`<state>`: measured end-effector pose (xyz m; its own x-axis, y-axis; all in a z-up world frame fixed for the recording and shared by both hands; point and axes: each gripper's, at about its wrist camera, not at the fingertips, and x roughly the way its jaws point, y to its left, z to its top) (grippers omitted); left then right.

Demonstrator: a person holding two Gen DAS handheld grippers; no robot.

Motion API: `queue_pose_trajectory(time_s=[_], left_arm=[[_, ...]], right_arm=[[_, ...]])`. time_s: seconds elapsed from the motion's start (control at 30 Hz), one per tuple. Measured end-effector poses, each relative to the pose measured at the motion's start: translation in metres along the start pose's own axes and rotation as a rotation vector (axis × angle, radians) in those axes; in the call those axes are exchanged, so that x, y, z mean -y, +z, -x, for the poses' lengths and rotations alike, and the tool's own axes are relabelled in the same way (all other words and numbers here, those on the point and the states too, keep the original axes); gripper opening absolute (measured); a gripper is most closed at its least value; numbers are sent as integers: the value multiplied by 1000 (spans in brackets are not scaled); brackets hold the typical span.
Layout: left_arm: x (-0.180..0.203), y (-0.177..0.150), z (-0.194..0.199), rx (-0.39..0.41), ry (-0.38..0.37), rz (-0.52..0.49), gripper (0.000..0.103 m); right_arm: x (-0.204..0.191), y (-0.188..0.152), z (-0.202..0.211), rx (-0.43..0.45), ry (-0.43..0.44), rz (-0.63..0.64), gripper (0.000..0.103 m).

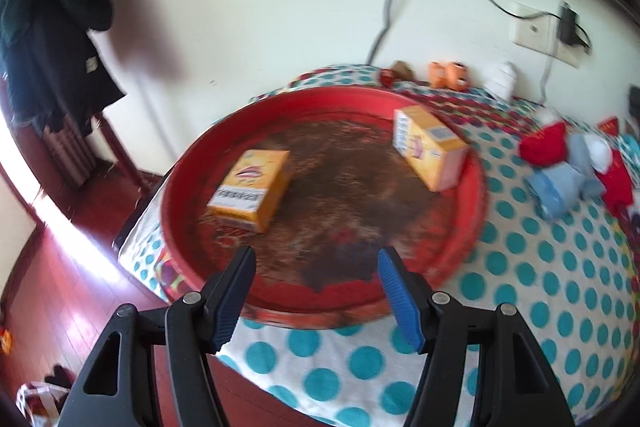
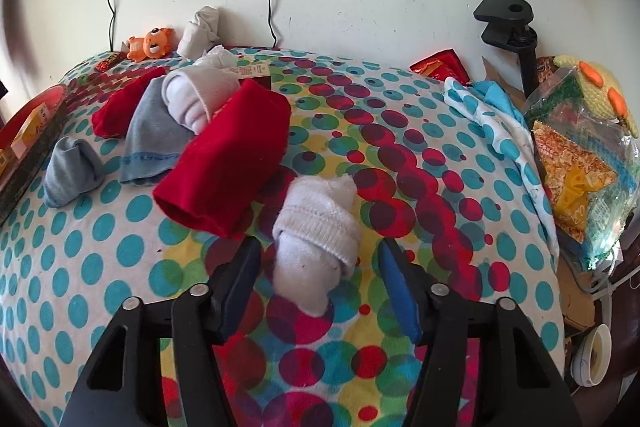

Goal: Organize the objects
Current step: 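Move both grippers back over the socks on the bed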

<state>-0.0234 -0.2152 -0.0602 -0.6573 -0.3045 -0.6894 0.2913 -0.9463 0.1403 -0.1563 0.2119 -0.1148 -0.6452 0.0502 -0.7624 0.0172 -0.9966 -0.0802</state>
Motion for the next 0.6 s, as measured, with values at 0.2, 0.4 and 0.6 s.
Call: queue_pose_trajectory(time_s=[0.2, 0.4, 0.6], left_arm=[[66, 4, 0, -23, -124, -144, 65], [135, 19, -2, -46, -277, -260, 65], [190, 41, -21, -84, -375, -327, 65]], right_arm=[[10, 6, -11, -14, 28, -27, 32], [17, 11, -17, -21, 19, -44, 30], [15, 11, -19, -29, 15, -36, 32]])
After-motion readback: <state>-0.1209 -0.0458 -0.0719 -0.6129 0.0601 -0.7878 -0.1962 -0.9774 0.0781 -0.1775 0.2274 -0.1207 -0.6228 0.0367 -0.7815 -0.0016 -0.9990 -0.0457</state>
